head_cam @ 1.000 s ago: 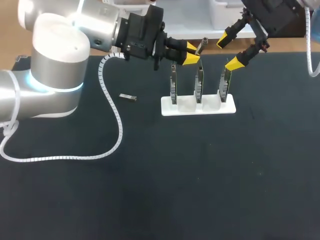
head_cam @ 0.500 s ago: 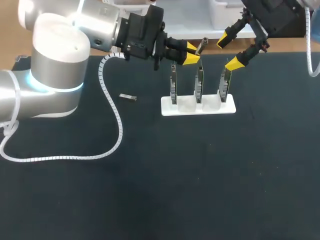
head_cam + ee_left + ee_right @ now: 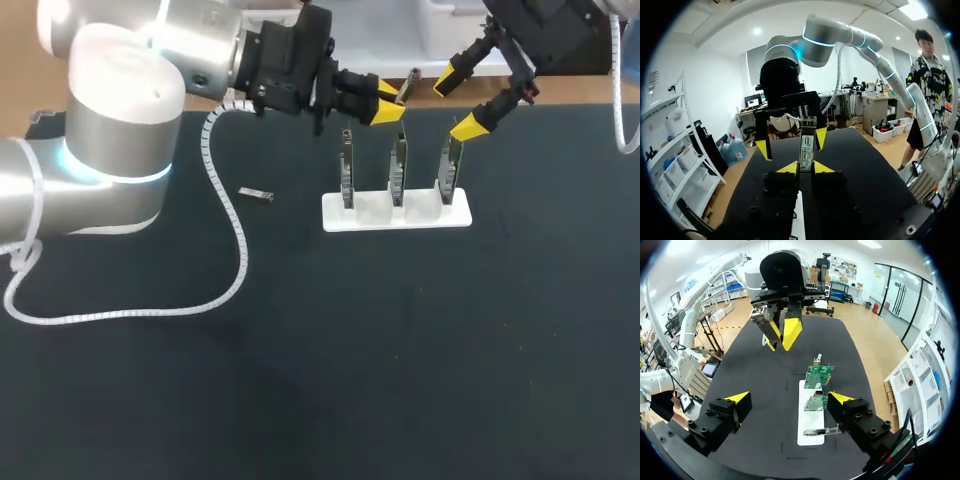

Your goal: Pick up the optical module with the left hand, and insert it into the network port with the right hand.

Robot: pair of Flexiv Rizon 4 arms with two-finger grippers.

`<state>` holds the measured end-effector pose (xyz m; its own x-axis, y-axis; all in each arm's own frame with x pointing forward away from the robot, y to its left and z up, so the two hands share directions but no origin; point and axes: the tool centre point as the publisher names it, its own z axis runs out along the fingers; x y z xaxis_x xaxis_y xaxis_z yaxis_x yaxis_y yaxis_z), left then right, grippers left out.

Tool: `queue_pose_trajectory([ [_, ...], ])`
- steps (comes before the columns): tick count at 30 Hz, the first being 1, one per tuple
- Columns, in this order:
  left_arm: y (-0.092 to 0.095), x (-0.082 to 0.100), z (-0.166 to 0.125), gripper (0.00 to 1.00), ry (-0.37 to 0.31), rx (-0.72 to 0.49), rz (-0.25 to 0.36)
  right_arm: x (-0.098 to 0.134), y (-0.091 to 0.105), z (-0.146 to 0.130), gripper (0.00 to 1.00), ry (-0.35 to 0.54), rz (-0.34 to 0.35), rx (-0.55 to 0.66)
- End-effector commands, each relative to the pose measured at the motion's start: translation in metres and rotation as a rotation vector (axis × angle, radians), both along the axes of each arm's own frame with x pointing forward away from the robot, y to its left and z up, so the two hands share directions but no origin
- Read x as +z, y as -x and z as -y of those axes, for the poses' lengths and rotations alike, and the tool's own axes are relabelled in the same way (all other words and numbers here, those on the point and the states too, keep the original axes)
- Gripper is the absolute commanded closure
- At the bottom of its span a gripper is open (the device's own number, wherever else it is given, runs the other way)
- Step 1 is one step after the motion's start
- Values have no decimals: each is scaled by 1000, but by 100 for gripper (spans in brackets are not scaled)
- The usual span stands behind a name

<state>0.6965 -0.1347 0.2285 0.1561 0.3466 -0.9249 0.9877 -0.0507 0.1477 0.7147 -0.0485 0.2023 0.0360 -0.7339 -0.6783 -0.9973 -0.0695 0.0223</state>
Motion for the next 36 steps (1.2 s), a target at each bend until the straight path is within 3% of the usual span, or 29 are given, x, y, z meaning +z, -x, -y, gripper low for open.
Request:
queue_pose_trajectory([
  [1,12,2,7,100,19,34,-6,0,1,0,0,-2,2,0],
  [11,13,-19,16,100,78,75,-41,0,1,0,0,-2,2,0],
  [15,7,-22,20,100,164,84,-39,0,1,0,0,-2,2,0],
  [31,-8,-32,37,100,182,57,-38,0,1,0,0,-2,2,0],
  [36,-10,-39,32,100,239,60,-55,0,1,0,0,-2,2,0],
])
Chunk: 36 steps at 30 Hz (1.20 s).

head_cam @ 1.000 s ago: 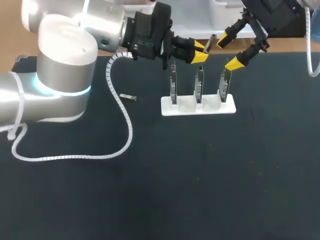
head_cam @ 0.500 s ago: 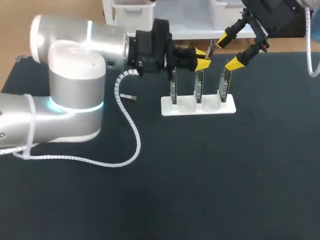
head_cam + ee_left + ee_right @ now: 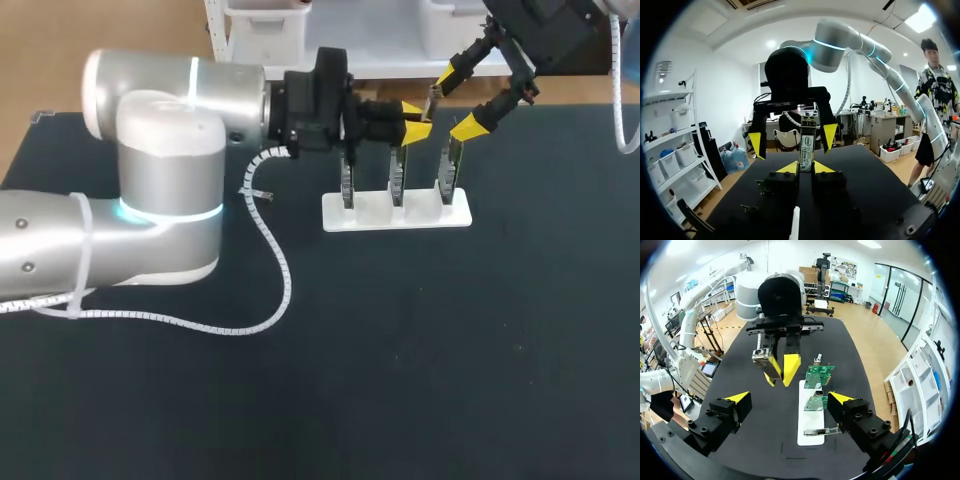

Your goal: Pick up the optical module with the left hand, and insert it into the network port with the right hand.

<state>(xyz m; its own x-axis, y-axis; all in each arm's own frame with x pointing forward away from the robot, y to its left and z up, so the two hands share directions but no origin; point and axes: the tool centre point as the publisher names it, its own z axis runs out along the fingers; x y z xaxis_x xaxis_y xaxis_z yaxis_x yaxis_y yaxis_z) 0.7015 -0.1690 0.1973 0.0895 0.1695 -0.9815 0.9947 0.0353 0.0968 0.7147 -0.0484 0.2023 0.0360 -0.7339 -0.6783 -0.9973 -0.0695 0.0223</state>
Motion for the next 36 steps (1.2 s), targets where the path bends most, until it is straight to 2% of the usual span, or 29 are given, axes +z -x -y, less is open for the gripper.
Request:
queue_pose_trajectory([
  [1,-5,-9,-2,100,75,3,-6,0,1,0,0,-2,2,0],
  [14,-11,-5,0,100,72,-14,19,0,1,0,0,-2,2,0],
  [36,-16,0,-3,100,67,-23,16,0,1,0,0,-2,2,0],
])
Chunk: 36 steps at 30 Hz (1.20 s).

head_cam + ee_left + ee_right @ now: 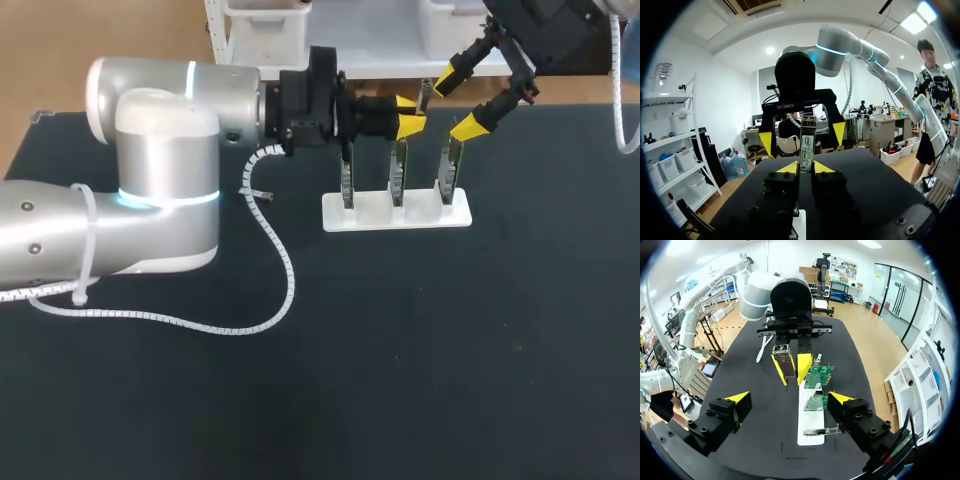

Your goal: Pick up the optical module with the left hand, and insert it into the network port with the right hand.

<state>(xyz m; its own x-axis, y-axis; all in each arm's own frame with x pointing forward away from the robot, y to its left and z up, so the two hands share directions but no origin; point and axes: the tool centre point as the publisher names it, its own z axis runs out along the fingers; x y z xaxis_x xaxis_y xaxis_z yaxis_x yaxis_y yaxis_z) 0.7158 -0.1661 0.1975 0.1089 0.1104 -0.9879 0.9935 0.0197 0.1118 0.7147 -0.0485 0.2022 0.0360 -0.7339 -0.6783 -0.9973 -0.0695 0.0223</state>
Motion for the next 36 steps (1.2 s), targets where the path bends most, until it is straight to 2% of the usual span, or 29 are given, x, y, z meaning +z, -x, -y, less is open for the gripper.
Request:
queue_pose_trajectory([
  [1,-2,-1,0,100,10,-2,-1,0,1,0,0,-2,2,0],
  [13,-2,-1,0,100,10,-2,-1,0,1,0,0,-2,2,0],
  [19,-2,-1,0,100,10,-2,-1,21,3,-4,0,-25,76,-8],
  [23,-2,-1,0,100,10,-2,-1,32,3,-9,0,-92,121,-15],
  [26,-2,-1,0,100,10,-2,-1,38,3,-18,0,-102,140,-9],
  [36,-2,-1,0,100,10,-2,-1,35,-10,-44,0,-138,147,28],
])
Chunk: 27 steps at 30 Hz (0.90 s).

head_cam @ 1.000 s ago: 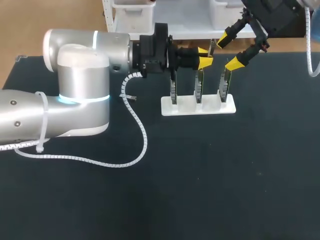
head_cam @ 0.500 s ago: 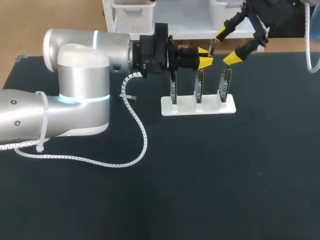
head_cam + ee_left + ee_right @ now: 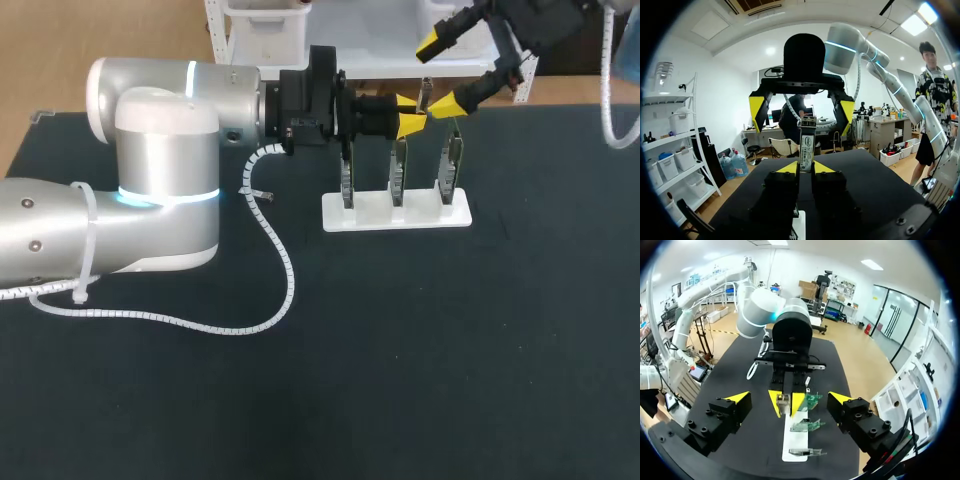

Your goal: Pick up the optical module with the left hand, and insert it into the network port with the right hand.

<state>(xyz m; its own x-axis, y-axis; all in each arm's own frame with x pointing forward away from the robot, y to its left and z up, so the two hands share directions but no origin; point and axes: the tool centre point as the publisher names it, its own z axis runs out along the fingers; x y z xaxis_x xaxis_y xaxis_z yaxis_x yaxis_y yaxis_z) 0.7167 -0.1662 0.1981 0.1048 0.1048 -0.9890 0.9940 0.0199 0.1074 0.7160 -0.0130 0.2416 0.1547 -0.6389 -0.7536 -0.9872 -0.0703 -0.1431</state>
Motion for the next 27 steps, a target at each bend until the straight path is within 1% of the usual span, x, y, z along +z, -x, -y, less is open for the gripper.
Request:
queue_pose_trajectory([
  [1,-1,-1,0,100,4,-1,3,-5,-9,-10,0,-6,-10,23],
  [5,-1,-1,0,100,4,-1,3,-5,-11,-11,0,-4,-13,31],
  [12,-1,-1,0,100,4,-1,3,-7,-19,-5,0,14,-15,21],
  [15,-1,-1,0,100,4,-1,3,-5,-18,-2,0,1,-8,17],
  [16,-1,-1,0,100,4,-1,3,-5,-17,-1,0,-14,-3,10],
  [18,-1,-1,0,100,4,-1,3,-3,-15,2,0,-85,9,7],
  [21,-1,-1,0,100,4,-1,3,-4,-12,5,0,-140,9,-2],
  [27,-1,-1,0,100,4,-1,3,-10,-10,7,0,-130,-4,-12],
])
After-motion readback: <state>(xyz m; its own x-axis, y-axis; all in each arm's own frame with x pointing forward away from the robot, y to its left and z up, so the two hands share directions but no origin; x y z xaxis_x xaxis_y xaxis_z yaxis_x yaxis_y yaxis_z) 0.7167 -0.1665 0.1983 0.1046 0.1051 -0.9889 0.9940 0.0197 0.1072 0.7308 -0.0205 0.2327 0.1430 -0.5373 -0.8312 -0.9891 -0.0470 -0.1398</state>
